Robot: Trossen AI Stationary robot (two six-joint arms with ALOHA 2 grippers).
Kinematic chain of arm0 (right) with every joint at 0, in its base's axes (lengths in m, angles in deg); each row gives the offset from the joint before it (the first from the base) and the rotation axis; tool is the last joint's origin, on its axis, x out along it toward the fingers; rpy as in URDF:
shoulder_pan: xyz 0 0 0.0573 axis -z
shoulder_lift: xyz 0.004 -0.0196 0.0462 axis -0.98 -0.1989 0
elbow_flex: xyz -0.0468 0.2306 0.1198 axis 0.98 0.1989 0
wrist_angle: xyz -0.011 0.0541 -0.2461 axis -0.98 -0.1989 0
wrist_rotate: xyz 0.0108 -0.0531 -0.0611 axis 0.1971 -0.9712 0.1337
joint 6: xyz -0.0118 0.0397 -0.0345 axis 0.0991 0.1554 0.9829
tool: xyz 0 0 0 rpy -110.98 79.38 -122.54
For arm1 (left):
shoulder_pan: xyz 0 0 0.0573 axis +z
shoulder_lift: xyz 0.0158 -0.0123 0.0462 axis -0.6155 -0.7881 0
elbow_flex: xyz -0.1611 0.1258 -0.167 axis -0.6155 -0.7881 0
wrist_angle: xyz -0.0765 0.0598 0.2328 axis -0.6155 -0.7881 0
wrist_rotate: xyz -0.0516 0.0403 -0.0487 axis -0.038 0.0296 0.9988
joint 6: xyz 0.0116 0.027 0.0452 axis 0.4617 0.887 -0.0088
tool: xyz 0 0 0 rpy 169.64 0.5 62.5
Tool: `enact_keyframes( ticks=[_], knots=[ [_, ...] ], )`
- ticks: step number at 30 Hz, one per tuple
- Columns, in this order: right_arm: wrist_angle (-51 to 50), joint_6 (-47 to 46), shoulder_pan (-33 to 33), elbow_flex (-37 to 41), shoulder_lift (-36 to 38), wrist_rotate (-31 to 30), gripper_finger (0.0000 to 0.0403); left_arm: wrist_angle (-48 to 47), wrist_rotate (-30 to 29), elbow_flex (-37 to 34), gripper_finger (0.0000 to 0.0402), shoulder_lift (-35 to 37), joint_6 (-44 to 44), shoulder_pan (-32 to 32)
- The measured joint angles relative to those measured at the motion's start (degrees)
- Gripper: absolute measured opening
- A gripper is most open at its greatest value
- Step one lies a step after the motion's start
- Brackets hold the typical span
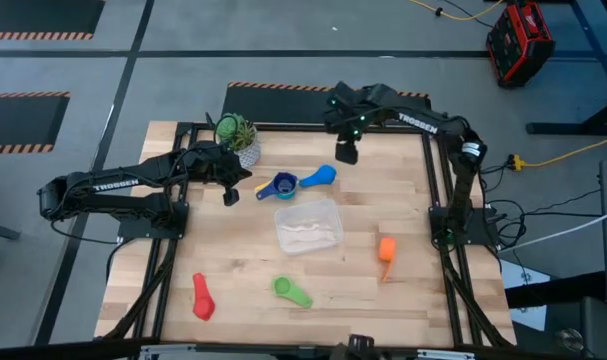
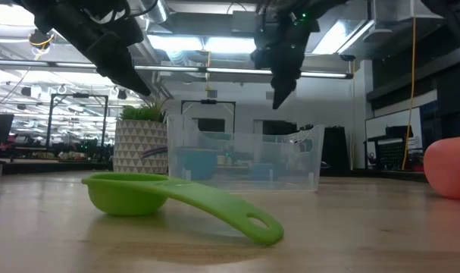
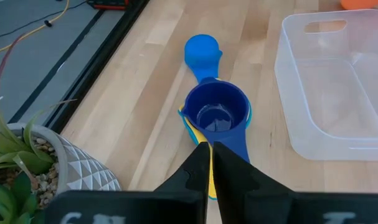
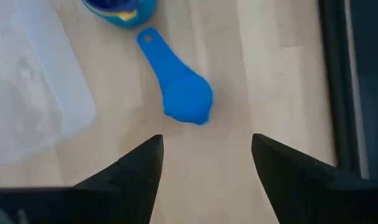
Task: Nest measuring cups in basket
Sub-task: Stack the orange measuring cup on top of the dark blue measuring cup
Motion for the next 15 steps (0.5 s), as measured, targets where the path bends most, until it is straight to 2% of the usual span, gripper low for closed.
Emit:
enact_keyframes(
  ticks=[7, 15],
  knots=[
    [-3.8, 10.2, 3.8, 0.1, -0.6, 10.8, 0.0248, 0.0, 0.0, 0.0, 0.0028, 0.0, 0.0, 0.0],
    [-1.0, 10.1, 5.3, 0.1, -0.8, 12.0, 0.0248, 0.0, 0.0, 0.0, 0.0028, 0.0, 0.0, 0.0]
  ],
)
